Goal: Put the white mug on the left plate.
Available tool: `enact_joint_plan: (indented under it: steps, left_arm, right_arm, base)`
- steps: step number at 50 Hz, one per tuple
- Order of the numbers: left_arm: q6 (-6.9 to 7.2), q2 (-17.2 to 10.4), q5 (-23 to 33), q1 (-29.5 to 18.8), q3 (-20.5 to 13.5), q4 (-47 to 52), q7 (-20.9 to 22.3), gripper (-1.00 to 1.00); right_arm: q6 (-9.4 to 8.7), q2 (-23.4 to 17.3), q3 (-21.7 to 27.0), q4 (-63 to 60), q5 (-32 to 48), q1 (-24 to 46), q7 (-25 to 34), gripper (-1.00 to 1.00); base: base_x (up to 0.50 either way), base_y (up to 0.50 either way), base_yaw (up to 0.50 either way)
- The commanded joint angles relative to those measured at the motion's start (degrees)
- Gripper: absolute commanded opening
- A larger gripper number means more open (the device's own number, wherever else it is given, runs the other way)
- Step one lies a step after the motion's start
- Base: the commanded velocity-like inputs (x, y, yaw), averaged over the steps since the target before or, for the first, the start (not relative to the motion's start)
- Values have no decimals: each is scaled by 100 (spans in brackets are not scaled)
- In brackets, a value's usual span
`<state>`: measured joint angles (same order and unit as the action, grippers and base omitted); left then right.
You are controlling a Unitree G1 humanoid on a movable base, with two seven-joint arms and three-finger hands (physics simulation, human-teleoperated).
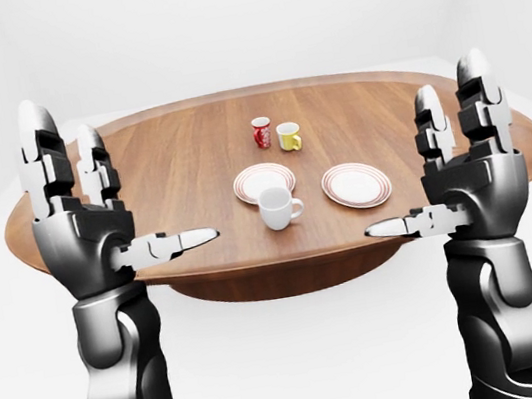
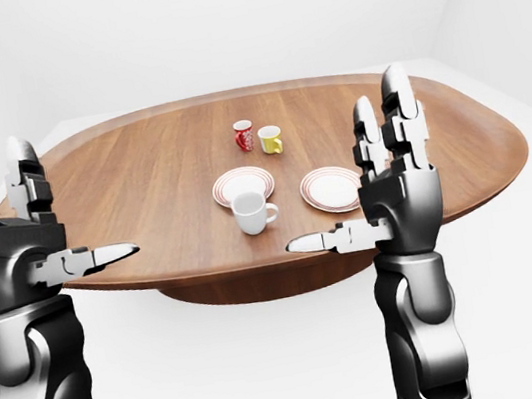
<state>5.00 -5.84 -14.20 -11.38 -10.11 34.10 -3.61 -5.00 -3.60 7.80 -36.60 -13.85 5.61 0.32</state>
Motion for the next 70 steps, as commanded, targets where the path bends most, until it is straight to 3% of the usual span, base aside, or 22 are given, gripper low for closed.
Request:
enact_joint_plan:
  steps: [1, 18, 34, 70]
  left_arm:
    - [0, -24, -51, -1, -27, 12, -25, 99]
    - [0, -23, 23, 23, -3, 30, 52, 99]
    - [0, -9, 35, 30, 4, 77, 80, 99]
    - [0, 2, 40, 68, 15, 117, 97, 98]
  right_arm:
    - [0, 0, 1, -54, -25, 16, -8, 100]
    - [0, -11, -42, -19, 94, -15, 26, 100]
    - [0, 18, 53, -96, -141, -53, 84, 100]
    - [0, -3, 1, -194, -192, -61, 139, 100]
  base:
    - [0, 50, 0]
    - [0, 50, 0]
    - [3, 0, 0]
    - [50, 0, 0]
